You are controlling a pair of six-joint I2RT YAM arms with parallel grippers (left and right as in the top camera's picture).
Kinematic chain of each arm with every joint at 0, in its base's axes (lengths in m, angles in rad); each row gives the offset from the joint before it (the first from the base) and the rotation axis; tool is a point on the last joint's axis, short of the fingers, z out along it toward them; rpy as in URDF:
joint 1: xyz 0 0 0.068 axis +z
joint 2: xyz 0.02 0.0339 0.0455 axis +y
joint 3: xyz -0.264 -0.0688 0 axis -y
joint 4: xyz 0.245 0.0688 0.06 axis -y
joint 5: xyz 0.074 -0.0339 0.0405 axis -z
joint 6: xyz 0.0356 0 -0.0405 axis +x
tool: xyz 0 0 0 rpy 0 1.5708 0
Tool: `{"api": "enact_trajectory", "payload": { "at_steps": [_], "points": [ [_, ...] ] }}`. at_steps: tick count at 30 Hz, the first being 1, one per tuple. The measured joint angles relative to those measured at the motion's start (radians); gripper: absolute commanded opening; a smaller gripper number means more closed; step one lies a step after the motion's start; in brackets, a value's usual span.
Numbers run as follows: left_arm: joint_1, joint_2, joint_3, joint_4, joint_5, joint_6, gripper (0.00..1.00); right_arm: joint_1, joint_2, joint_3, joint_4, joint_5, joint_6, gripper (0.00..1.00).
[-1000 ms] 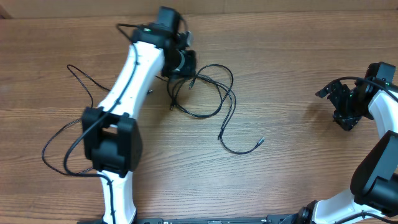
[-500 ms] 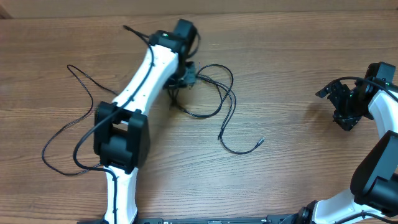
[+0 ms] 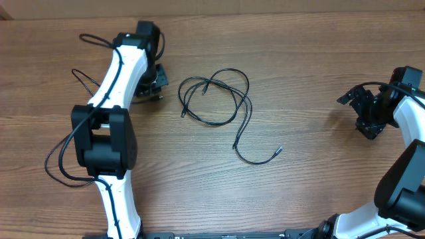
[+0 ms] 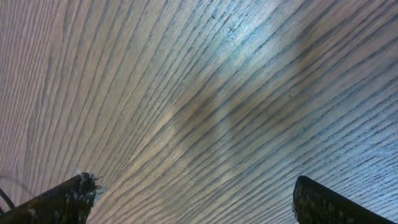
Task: Untangle cables
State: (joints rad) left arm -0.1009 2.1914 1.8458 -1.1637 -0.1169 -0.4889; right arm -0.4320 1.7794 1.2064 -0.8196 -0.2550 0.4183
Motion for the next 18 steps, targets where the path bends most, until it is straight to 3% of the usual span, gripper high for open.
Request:
{"api": "enact_trajectory", "payload": {
  "at_steps": [8,18],
  "points": [
    [0.092,0.003,-0.115,0.096,-0.023,-0.005,0.17,0.0,0.0,0.0,0.0,0.001,0.0,1.0],
    [0.18,-0.008,-0.237,0.275,-0.042,-0.006,0.14,0.0,0.0,0.0,0.0,0.0,0.0,1.0]
  ]
}}
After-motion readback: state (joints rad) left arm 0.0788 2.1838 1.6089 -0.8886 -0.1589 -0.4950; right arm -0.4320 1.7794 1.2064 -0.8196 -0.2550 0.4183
